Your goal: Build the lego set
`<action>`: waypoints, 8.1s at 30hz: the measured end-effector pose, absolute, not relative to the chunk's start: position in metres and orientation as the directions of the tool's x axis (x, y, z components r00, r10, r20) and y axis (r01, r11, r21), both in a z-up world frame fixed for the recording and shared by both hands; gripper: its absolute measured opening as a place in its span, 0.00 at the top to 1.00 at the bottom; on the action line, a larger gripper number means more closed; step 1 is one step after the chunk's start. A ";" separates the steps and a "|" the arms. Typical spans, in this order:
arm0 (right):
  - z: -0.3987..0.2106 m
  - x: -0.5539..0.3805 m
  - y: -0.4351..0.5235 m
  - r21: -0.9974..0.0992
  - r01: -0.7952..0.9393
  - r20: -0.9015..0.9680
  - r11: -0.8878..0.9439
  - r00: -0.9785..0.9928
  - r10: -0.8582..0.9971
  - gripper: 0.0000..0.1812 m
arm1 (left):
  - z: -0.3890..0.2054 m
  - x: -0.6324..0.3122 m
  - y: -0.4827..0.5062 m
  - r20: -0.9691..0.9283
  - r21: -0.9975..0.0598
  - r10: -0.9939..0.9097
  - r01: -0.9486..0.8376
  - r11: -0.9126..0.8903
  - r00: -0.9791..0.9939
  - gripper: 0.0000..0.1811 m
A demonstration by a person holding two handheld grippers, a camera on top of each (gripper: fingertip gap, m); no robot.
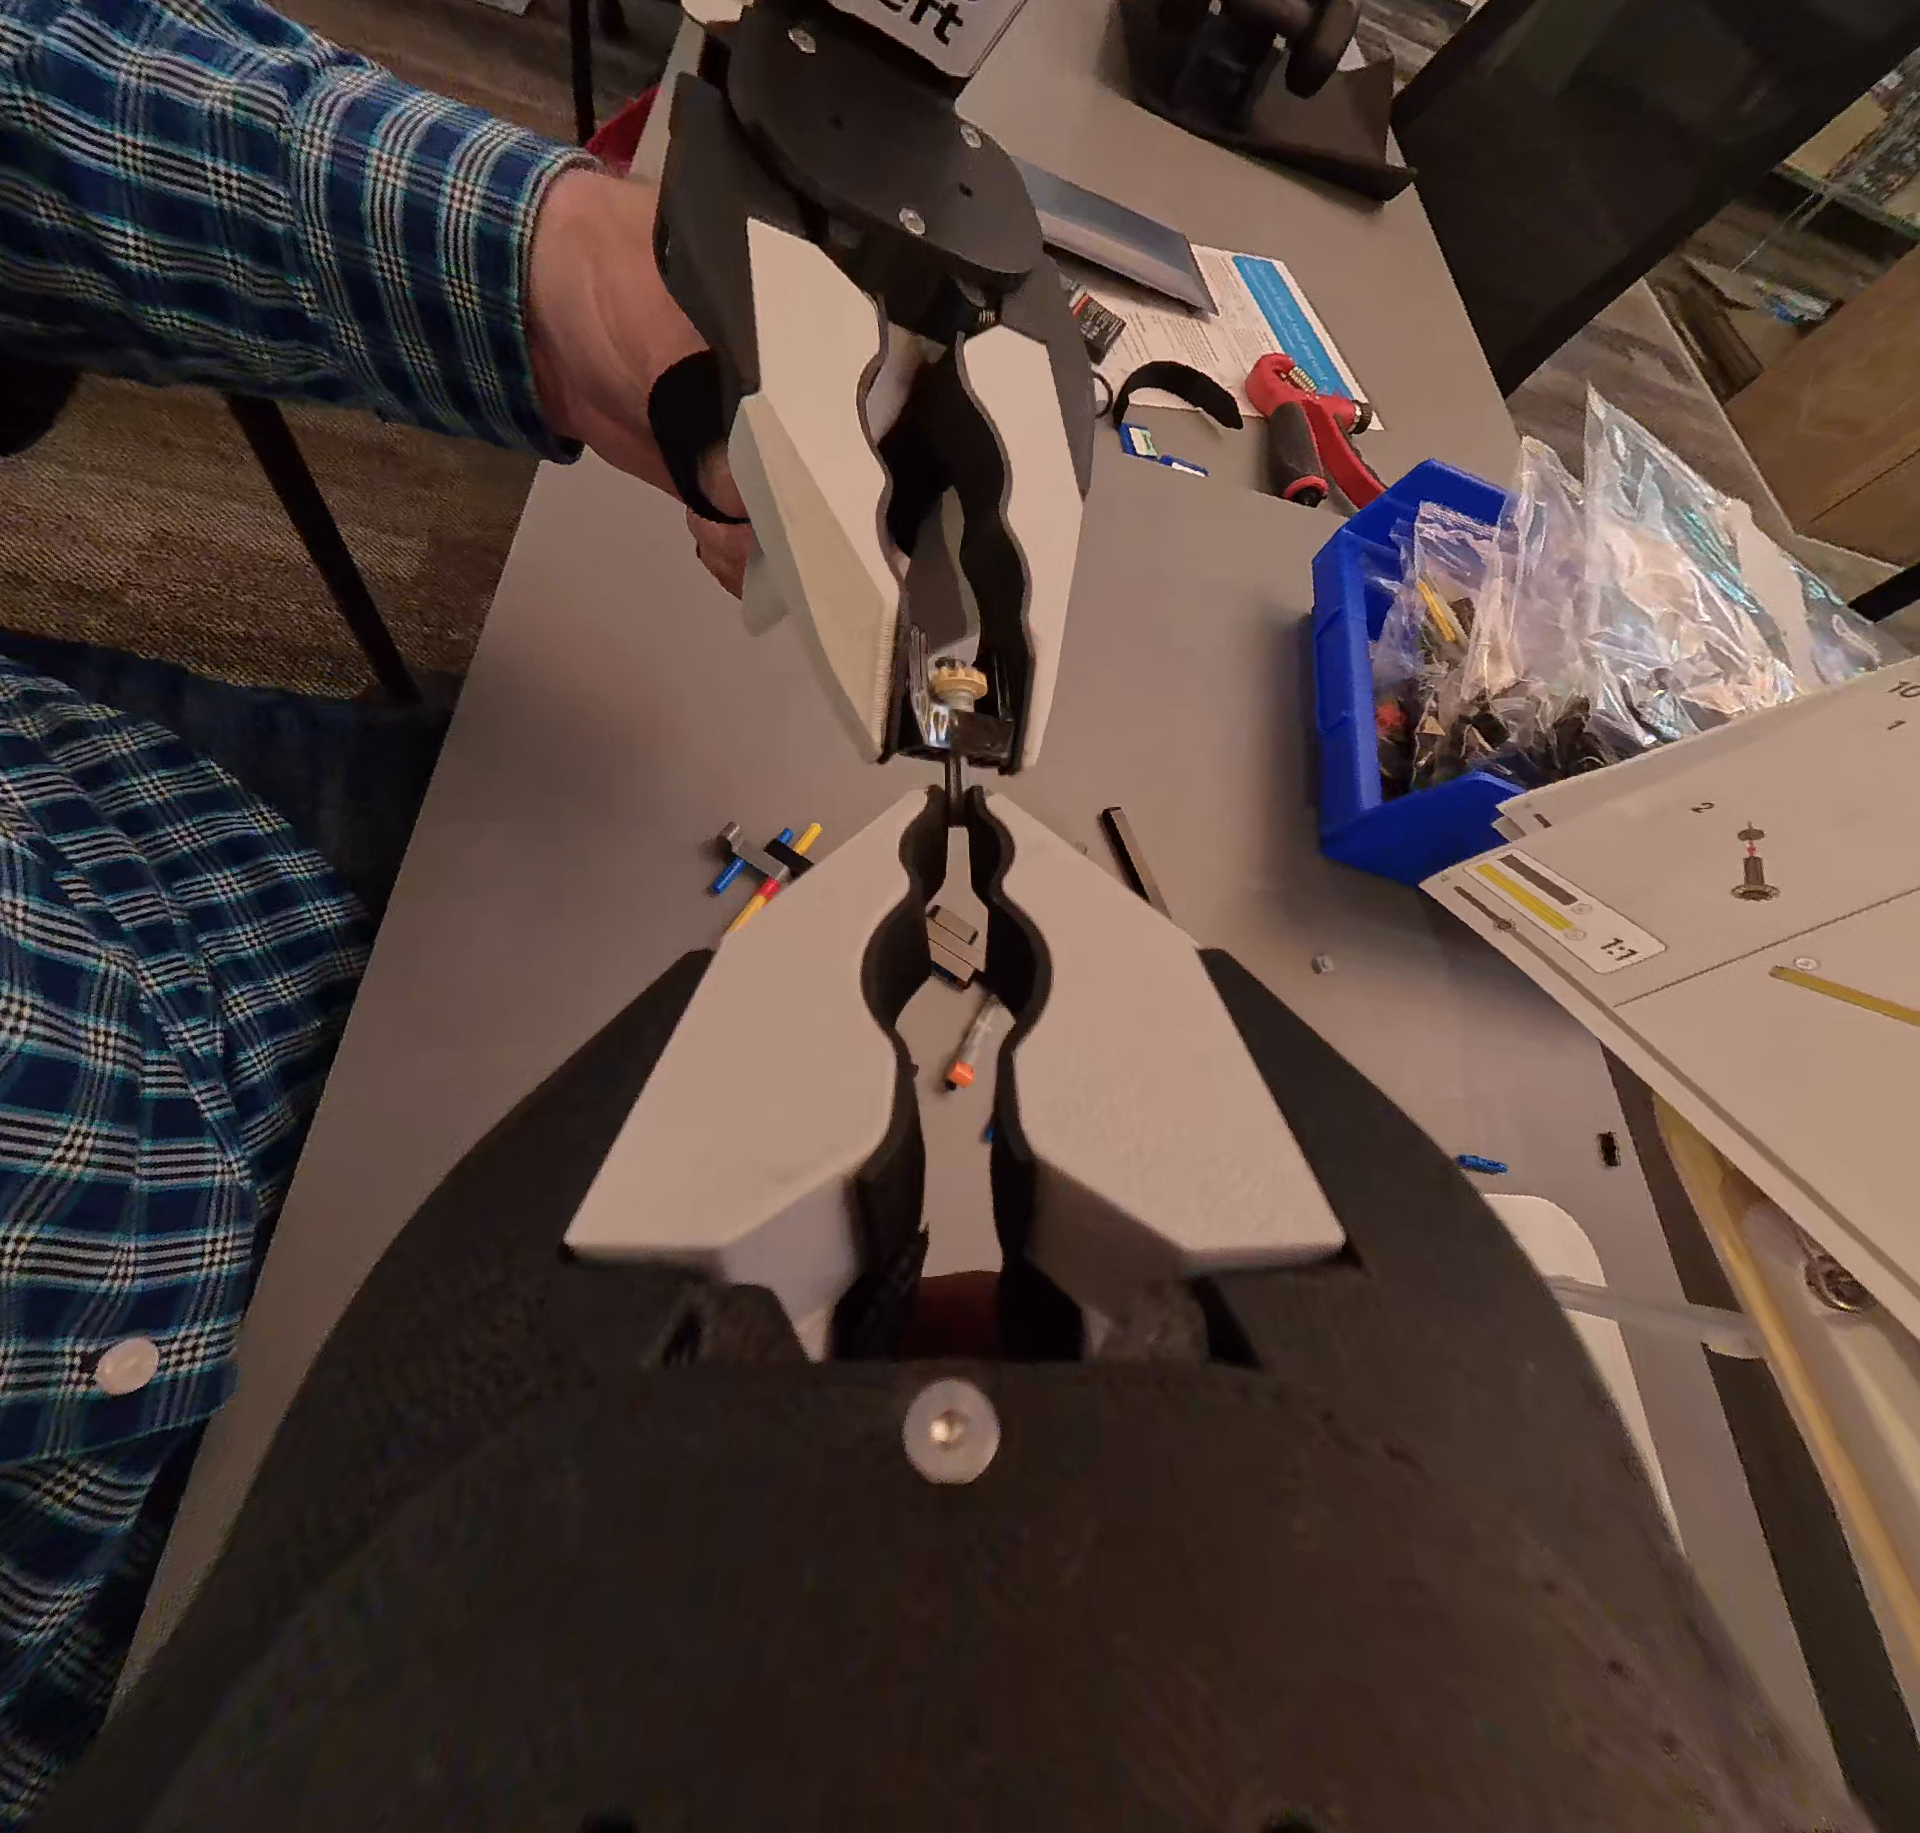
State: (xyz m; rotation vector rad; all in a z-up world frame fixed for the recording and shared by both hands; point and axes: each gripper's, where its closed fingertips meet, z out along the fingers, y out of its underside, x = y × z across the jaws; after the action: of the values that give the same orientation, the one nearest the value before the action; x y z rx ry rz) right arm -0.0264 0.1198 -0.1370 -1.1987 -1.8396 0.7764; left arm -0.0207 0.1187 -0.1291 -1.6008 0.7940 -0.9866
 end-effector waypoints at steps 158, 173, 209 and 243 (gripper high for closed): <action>-0.212 0.028 0.106 -0.870 0.493 -0.082 -0.027 -0.090 0.993 0.88 | -0.271 -0.063 0.072 0.117 -0.780 -0.605 -0.304 -0.546 0.787 0.87; -0.209 0.031 0.109 -0.875 0.484 -0.047 -0.004 -0.078 0.996 0.88 | -0.263 -0.063 0.077 0.081 -0.796 -0.598 -0.309 -0.520 0.797 0.79; -0.206 0.036 0.117 -0.875 0.484 -0.021 0.003 -0.045 0.999 0.87 | -0.263 -0.087 0.086 0.095 -0.806 -0.500 -0.228 -0.546 0.861 0.89; -0.237 0.071 0.208 -0.671 0.741 0.133 0.041 0.066 0.989 0.86 | -0.267 -0.105 0.085 0.072 -0.792 -0.446 -0.221 -0.569 0.892 0.89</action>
State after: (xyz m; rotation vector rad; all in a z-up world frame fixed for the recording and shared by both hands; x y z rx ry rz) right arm 0.0712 0.2079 -0.2370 -1.7521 -1.7264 0.5341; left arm -0.1051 0.0847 -0.2675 -2.1919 0.4759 -0.3324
